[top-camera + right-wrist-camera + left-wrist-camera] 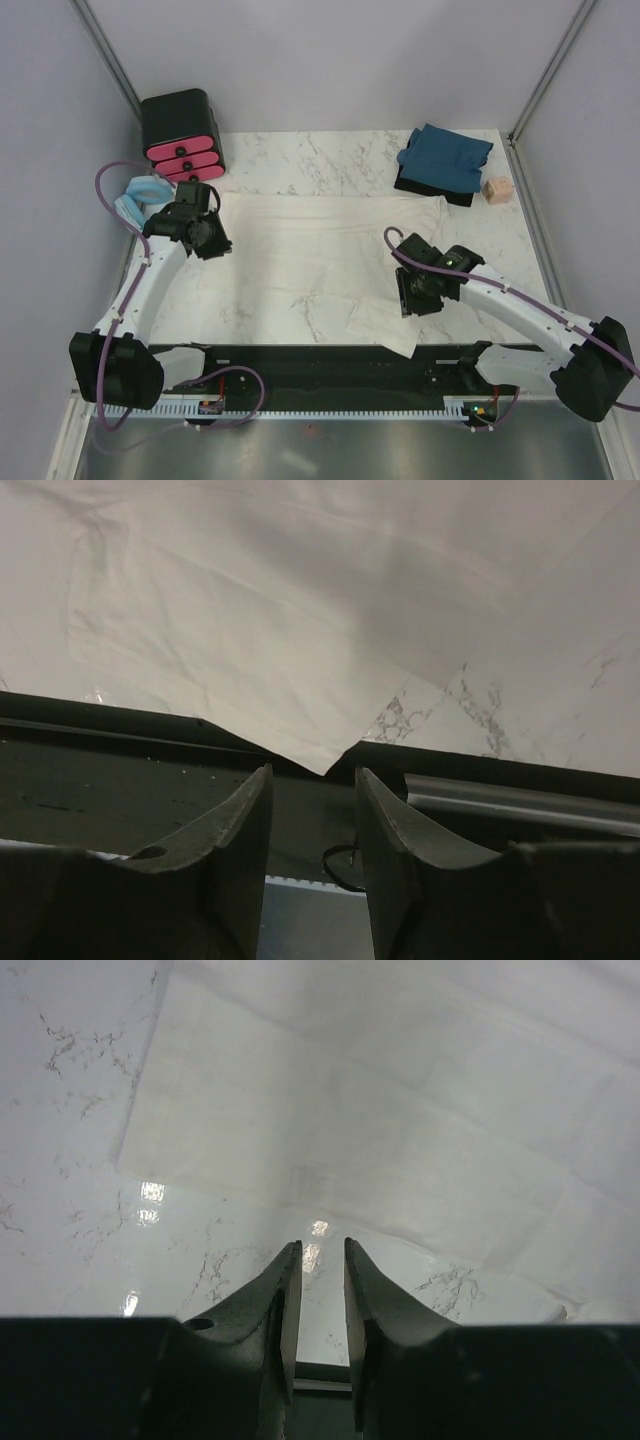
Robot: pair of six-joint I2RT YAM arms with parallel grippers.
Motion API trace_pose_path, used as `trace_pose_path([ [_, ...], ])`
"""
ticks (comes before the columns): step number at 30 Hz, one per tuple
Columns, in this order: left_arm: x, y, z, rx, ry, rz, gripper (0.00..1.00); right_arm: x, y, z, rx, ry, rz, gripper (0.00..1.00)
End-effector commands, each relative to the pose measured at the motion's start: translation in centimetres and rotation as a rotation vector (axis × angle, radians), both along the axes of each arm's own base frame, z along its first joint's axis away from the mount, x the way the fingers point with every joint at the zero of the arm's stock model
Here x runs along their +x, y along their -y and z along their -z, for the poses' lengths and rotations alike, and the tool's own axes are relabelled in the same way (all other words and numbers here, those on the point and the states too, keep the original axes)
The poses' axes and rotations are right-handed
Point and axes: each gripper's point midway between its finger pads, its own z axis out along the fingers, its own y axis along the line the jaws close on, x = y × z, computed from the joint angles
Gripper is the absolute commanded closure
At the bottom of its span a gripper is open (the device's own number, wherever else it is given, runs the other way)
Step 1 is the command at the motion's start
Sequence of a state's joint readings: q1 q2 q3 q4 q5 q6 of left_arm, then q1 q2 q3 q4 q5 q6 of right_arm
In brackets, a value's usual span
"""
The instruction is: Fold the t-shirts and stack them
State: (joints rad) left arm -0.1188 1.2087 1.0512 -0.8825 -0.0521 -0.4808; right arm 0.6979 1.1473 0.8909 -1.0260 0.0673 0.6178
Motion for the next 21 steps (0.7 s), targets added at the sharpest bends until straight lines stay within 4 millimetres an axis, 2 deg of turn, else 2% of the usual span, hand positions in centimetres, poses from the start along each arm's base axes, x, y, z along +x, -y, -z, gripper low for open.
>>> trace_pose_path([
  [1, 0.3, -0.5, -0.9, 0.021, 0.045, -0.003, 0.69, -2.2, -1.1, 1.2, 0.026, -0.033, 0.024, 0.53],
  [5, -0.2, -0.6, -0.6, 0.024, 0.030, -0.003, 0.69, -5.1, -0.3, 3.3, 0.004, -0.078, 0.008, 0.53],
  [8, -0.5, -0.5, -0.6, 0.019, 0.031, -0.002, 0.70, -5.8, -0.1, 4.0, -0.002, -0.082, 0.023, 0.53],
  [11, -0.6, -0.5, -0.6, 0.018, 0.028, 0.001, 0.70, -6.1, 0.4, 5.2, -0.031, -0.093, 0.025, 0.52],
  [15, -0.9, -0.7, -0.6, 0.027, 0.022, 0.004, 0.70, -5.8, -0.4, 5.6, -0.049, -0.082, 0.027, 0.51],
  [21, -0.8, -0.8, -1.3, 0.036, 0.032, 0.007, 0.70, -5.3, -0.1, 6.4, -0.188, -0.107, 0.049, 0.50],
])
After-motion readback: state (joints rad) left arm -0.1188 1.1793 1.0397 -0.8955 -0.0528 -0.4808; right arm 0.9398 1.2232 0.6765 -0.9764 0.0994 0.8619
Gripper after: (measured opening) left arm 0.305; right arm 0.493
